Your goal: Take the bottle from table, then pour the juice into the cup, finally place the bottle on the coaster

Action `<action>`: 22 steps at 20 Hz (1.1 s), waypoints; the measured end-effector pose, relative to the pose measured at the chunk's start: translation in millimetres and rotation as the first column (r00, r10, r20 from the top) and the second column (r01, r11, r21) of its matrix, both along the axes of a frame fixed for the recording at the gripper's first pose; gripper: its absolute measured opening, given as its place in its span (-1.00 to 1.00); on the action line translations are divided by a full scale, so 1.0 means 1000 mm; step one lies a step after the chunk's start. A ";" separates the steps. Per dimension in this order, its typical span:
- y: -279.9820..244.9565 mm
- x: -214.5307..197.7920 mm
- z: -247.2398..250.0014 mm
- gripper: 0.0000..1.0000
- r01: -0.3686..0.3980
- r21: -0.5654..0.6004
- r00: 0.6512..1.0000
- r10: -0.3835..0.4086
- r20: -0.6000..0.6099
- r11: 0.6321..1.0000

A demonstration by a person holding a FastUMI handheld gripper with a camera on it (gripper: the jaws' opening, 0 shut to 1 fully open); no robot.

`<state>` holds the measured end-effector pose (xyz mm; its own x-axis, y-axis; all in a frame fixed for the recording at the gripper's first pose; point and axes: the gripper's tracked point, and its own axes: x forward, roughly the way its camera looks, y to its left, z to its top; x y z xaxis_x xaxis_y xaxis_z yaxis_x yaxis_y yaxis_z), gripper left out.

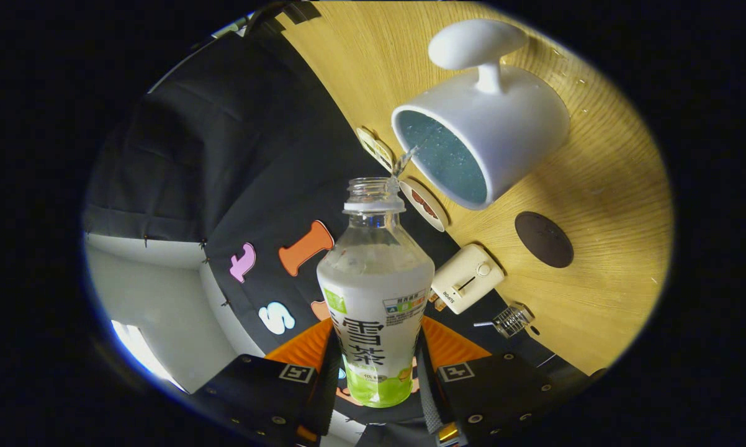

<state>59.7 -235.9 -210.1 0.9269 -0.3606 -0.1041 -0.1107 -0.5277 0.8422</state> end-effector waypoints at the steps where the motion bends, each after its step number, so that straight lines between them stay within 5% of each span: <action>1: -0.001 0.000 0.001 0.16 0.002 0.011 1.000 -0.002 0.011 1.000; 14: 0.006 0.000 -0.011 0.16 0.000 0.112 1.000 -0.001 0.002 0.994; 19: 0.025 0.008 -0.046 0.15 -0.076 -0.050 0.988 0.068 -0.138 0.996; 22: 0.031 0.004 -0.060 0.15 -0.160 -0.199 0.962 0.108 -0.251 0.967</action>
<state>63.3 -204.6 -270.5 0.9264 -0.2728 -0.2595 0.1644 -0.3270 0.9306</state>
